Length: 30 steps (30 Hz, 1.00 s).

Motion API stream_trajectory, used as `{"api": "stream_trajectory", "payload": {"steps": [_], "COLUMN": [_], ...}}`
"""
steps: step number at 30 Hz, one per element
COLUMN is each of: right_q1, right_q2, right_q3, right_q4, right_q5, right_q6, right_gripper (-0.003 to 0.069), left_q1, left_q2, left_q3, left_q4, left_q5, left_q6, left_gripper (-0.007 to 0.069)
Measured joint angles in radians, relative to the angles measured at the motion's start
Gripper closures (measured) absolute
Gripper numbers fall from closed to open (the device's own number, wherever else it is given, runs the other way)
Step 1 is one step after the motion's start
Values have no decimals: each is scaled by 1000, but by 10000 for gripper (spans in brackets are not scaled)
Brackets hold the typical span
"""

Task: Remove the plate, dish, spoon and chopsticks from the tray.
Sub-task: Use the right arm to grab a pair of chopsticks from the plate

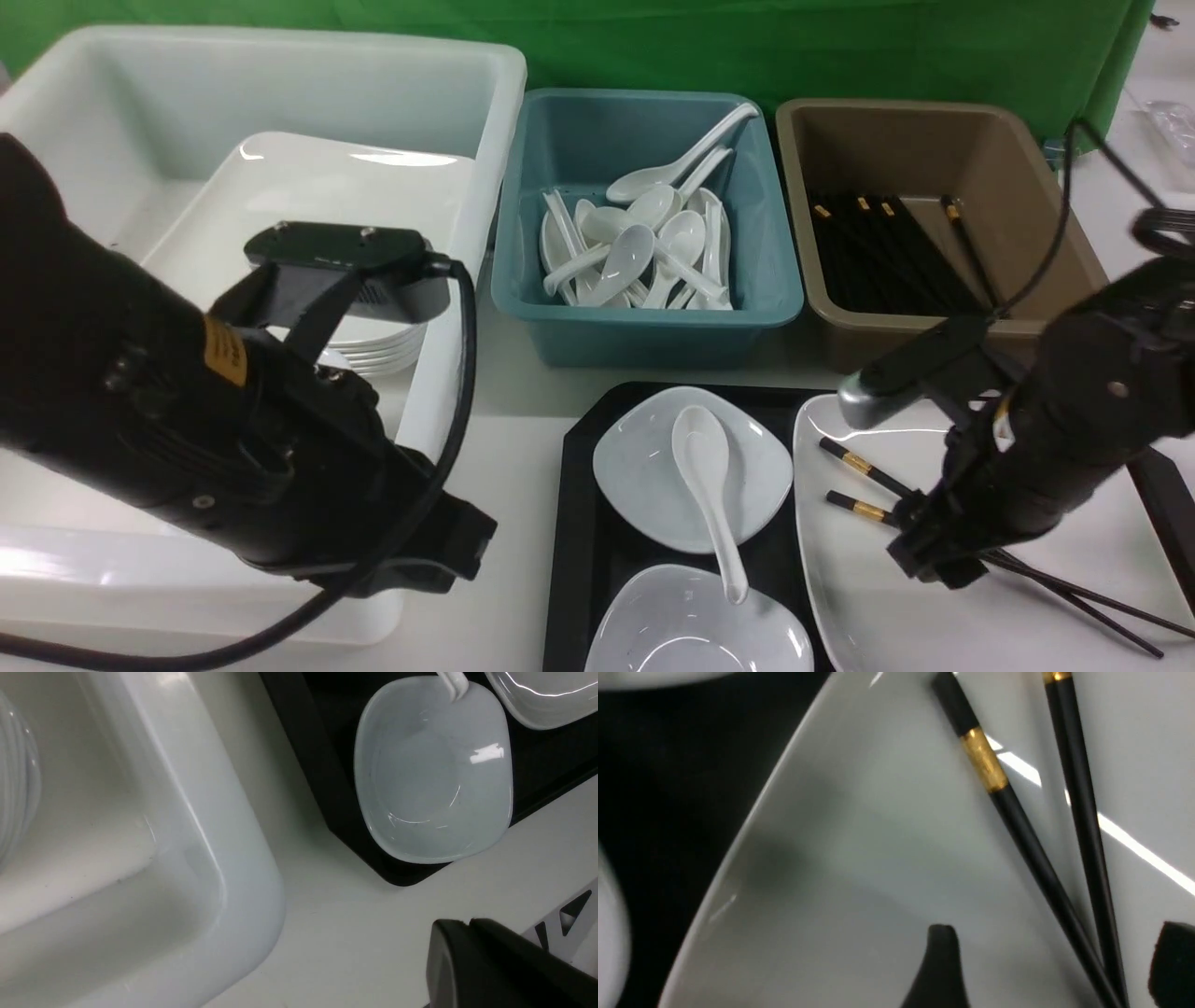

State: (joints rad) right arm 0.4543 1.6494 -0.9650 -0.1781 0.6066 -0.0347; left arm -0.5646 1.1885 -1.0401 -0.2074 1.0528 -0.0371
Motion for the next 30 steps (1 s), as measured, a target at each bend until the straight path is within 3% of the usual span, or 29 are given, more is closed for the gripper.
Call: {"api": "stream_trajectory", "payload": {"steps": [11,14,17,18,20,30], "right_q1": [-99,-126,-138,-141,-141,-129], "right_q2": [109,109,109,109,109,78], "right_q3": [-44,-48,-48,-48,-50,-55], "right_q4": [20,77,110,117,116,159], "right_q5": [5,6,22,38,54,116], "right_q6": [26,7,-7,-8,-16,-77], "right_gripper": [85,163,319,418,526,526], "left_q1": [0,0,0,0,0,0], "left_q2": [0,0,0,0,0,0], "left_q3": [0,0,0,0,0,0], "left_q4": [0,0,0,0,0,0], "left_q5": [18,18,17,17,16,15], "left_q6": [0,0,0,0,4,16], "left_gripper": [622,617,616,616,616,616]}}
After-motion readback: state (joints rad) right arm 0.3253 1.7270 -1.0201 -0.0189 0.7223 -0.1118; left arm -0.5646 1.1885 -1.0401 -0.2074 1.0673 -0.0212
